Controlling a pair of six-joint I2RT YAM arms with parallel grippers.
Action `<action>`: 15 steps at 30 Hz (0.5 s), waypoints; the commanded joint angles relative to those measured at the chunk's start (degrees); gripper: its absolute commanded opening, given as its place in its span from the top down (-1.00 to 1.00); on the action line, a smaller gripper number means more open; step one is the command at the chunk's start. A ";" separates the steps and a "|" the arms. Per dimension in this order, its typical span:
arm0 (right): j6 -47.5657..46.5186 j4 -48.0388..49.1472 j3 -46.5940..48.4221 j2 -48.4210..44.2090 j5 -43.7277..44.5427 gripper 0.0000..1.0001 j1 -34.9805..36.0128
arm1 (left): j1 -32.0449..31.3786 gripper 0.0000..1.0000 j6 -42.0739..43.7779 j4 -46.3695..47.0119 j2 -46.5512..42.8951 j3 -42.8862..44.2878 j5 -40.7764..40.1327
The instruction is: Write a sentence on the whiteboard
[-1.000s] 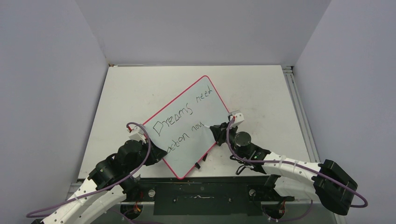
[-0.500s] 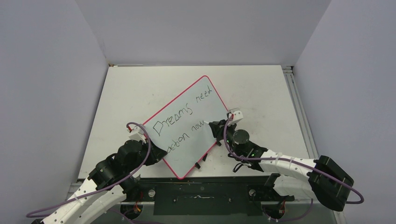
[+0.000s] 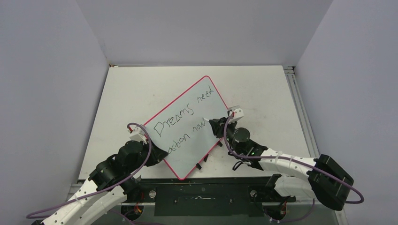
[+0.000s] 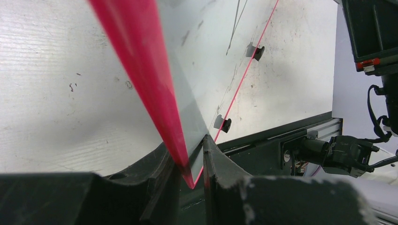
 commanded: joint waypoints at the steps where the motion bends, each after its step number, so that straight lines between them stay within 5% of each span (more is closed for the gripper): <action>1: 0.16 -1.60 0.25 -5.88 -0.31 0.89 0.05 | 0.19 0.77 0.20 -0.66 0.06 1.09 -2.47; 6: 0.67 -7.25 -1.34 -12.27 1.85 0.89 -0.16 | 0.17 0.77 0.14 -0.61 0.06 1.03 -2.51; 15: -0.10 -7.04 -2.58 -9.23 0.14 0.89 -0.61 | 0.18 0.77 0.20 -0.65 0.13 1.07 -2.42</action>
